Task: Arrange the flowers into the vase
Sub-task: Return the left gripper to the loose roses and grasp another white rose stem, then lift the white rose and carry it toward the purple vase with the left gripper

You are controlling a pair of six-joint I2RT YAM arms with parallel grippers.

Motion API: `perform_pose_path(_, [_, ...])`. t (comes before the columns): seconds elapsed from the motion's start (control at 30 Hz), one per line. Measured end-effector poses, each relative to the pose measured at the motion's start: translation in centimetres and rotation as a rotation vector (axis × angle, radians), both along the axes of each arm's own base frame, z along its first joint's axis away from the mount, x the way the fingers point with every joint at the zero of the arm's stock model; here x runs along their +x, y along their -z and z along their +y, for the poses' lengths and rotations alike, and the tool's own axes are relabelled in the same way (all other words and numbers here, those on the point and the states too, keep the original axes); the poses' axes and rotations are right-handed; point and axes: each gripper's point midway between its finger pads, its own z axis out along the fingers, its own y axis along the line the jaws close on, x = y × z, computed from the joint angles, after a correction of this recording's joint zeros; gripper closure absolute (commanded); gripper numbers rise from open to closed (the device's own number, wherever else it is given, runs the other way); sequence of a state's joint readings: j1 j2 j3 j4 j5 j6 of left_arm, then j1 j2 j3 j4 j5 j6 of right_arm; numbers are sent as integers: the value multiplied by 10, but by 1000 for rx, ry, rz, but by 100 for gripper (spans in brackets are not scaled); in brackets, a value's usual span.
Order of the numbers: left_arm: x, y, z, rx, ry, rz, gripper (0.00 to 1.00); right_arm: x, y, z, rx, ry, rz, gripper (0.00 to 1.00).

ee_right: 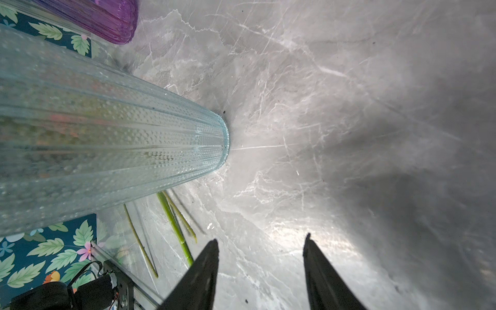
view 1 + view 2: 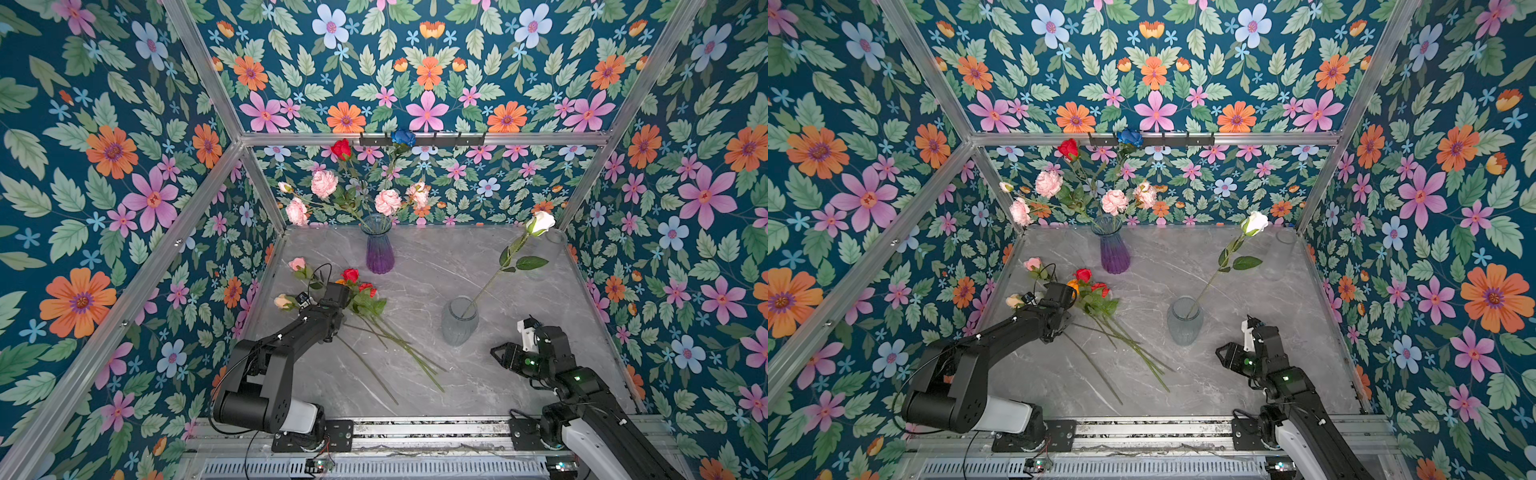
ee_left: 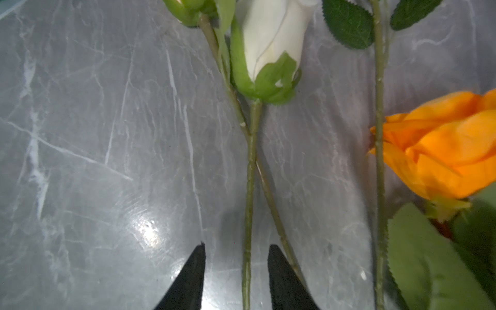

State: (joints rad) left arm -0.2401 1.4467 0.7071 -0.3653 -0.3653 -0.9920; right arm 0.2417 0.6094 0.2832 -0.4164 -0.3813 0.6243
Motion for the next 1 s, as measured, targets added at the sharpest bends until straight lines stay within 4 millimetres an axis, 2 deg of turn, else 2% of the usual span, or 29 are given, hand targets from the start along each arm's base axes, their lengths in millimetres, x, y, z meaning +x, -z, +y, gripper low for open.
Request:
perform_pose_path(0.23, [0, 16, 6, -16, -25, 46, 59, 0, 1, 0, -1, 0, 5, 48])
perform_pose_path(0.5, [18, 14, 7, -13, -19, 40, 58, 0, 2, 0, -2, 0, 9, 48])
perform_pose_path(0.53, [19, 14, 7, -14, -20, 38, 60, 0, 2, 0, -3, 0, 9, 48])
perform_pose_path(0.6, [21, 14, 6, -15, -20, 37, 76, 0, 2, 0, -3, 0, 9, 48])
perform_pose_path(0.63, [21, 14, 6, -17, -19, 39, 80, 0, 2, 0, -3, 1, 9, 48])
perform_pose_path(0.8, [20, 17, 7, -32, -24, 47, 82, 0, 2, 0, -3, 1, 9, 48])
perform_pose_path(0.93, [18, 18, 9, -49, -31, 48, 99, 0, 2, 0, -3, 0, 9, 48])
perform_pose_path(1.0, [17, 15, 10, -56, -34, 39, 100, 0, 2, 0, -4, 2, 9, 48])
